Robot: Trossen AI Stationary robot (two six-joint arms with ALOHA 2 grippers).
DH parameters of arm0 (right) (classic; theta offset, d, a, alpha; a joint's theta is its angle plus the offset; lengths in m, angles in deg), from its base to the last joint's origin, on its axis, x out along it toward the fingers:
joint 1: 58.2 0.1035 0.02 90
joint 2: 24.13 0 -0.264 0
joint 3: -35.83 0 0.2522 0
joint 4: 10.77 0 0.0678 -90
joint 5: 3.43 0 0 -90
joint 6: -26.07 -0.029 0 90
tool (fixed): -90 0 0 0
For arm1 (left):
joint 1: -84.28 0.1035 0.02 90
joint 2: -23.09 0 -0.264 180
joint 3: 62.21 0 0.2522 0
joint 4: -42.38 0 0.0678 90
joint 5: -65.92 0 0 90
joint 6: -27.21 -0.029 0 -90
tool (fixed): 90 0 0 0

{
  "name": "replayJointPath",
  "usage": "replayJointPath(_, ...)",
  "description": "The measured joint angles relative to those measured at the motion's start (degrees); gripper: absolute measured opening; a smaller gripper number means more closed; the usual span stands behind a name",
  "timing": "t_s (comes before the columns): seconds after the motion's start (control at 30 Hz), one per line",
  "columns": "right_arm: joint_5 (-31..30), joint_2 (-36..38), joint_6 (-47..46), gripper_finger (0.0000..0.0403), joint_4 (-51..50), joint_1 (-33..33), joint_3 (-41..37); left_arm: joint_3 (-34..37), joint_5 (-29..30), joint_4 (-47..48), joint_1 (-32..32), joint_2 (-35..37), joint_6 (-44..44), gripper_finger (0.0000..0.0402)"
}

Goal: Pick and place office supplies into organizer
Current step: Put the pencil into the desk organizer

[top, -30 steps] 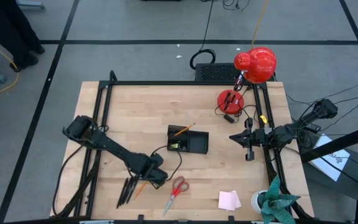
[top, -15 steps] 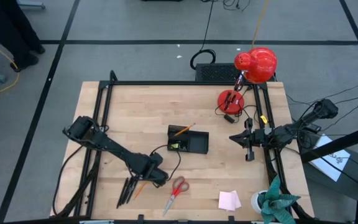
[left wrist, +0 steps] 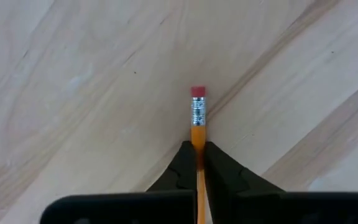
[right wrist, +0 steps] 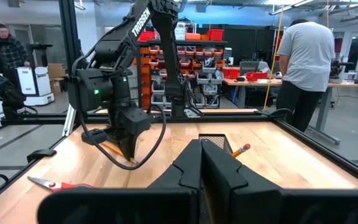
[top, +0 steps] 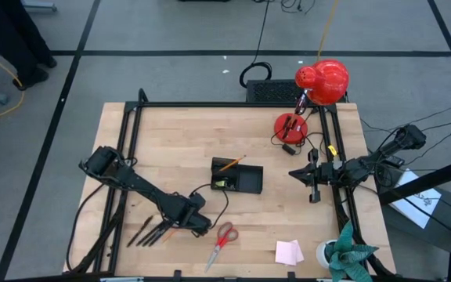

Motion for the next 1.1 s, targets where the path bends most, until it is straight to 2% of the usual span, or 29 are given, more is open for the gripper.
replayJointPath(0.17, 0.00, 0.00, 0.00, 0.0004, 0.00, 0.00, -0.02, -0.87, 2.65, -0.27, -0.48, -0.14, -1.53, 0.0019)
replayJointPath(0.3, 0.00, 0.00, -0.01, 0.0004, 0.00, 0.00, 0.00, -2.42, 5.85, -1.12, -0.68, -0.49, -3.57, 0.0014)
replayJointPath(0.47, 0.00, 0.00, -0.02, 0.0004, 0.00, 0.00, -0.01, -3.38, 11.19, -3.20, -0.55, 0.22, -5.09, 0.0005)
replayJointPath(0.57, 0.00, 0.00, -0.02, 0.0004, 0.01, 0.00, 0.00, -3.31, 14.97, -4.01, -0.24, 1.32, -6.27, 0.0018)
replayJointPath(0.73, 0.00, -0.10, -0.02, 0.0004, 0.03, 0.01, 0.00, -3.37, 18.86, -7.40, -0.33, 3.82, -11.29, 0.0025)
replayJointPath(0.9, -0.06, -0.35, 0.01, 0.0004, 0.12, 0.00, -0.02, -3.48, 22.89, -13.41, -0.02, 6.79, -17.65, 0.0007)
replayJointPath(1.1, 0.00, -0.66, -0.02, 0.0004, 0.22, 0.00, -0.02, -3.54, 28.19, -22.80, 0.53, 10.08, -30.16, 0.0021)
